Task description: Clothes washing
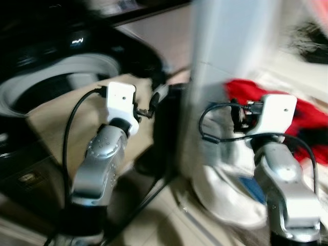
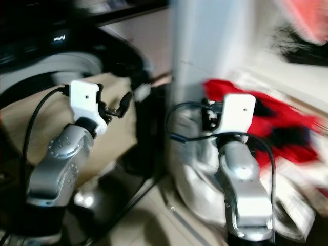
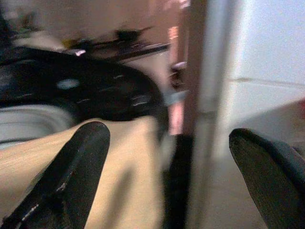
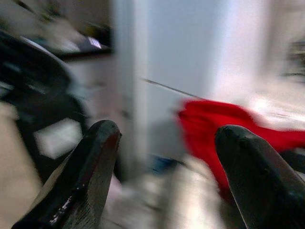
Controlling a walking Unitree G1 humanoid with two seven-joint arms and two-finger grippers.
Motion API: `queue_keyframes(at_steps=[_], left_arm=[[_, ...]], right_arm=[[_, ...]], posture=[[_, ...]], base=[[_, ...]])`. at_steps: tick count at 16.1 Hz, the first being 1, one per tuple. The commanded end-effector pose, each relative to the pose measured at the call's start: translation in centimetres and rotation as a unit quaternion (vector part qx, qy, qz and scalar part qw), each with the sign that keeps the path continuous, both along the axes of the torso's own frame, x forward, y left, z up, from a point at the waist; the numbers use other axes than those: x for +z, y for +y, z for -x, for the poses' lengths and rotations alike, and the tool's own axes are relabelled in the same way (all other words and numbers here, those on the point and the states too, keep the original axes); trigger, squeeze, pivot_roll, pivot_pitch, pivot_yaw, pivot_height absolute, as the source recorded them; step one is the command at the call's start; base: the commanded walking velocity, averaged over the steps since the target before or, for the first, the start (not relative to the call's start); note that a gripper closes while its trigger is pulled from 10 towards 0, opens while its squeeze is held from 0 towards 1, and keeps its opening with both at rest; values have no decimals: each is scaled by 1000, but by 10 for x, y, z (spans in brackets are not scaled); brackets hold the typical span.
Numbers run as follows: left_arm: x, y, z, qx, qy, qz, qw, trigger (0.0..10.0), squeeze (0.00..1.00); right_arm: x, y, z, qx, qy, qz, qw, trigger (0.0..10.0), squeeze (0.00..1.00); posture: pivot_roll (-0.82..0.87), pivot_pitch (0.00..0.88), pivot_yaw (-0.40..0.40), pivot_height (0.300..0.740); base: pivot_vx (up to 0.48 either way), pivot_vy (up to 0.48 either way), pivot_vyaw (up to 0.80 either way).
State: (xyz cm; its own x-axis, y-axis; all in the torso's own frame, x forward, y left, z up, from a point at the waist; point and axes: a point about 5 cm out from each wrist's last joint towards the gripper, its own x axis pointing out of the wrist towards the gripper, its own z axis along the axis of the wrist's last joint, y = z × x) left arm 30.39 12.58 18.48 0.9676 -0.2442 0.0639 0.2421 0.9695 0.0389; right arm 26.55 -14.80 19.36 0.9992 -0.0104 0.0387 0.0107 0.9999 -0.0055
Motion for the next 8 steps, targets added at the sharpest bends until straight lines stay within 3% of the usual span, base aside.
queue_keyframes(at_steps=[1,2,6,8], left_arm=[[6,-7,0,-12,-12,7,1000,10000,0],[6,-8,0,-14,-11,9,1000,10000,0],[4,-13,5,-44,-8,22,999,10000,0],[3,-14,6,-48,-3,28,998,10000,0]], right_arm=[[-1,-10,2,-19,-1,-4,1000,10000,0],[-1,-10,2,-18,-1,-1,1000,10000,0],[-2,-9,6,-21,0,-7,1000,10000,0],[-3,-9,8,-26,6,-19,999,10000,0]], posture=[[-93,0,15,740],[-93,0,15,740],[-94,0,16,740],[-99,0,20,740]], base=[[356,0,0],[356,0,0],[0,0,0],[0,0,-634]])
